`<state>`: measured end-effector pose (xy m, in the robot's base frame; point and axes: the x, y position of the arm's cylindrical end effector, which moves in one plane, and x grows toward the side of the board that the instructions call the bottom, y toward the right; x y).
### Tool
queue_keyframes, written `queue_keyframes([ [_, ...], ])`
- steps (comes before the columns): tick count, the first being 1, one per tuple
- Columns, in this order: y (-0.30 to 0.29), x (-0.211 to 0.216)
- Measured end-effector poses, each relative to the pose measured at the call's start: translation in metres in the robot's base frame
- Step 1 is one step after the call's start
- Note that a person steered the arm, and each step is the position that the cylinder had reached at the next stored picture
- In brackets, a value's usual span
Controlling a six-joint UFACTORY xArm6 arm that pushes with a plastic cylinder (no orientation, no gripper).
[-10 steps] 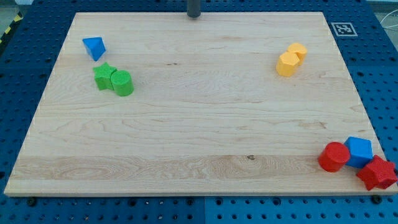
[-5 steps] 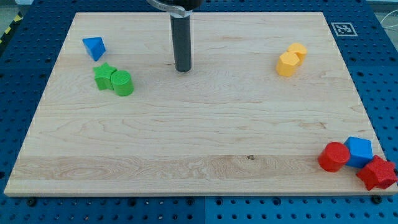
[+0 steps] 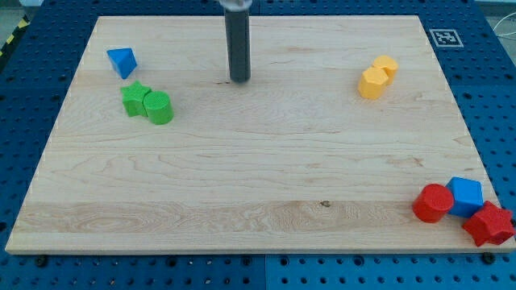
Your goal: Point at the yellow hexagon
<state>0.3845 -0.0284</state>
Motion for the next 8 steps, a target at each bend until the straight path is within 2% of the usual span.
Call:
queue_keyframes([
  [1,0.007,0.022],
  [5,0.01,0.023],
  [6,0.01,0.018],
  [7,0.018,-0.007],
  [8,0.046,-0.012],
])
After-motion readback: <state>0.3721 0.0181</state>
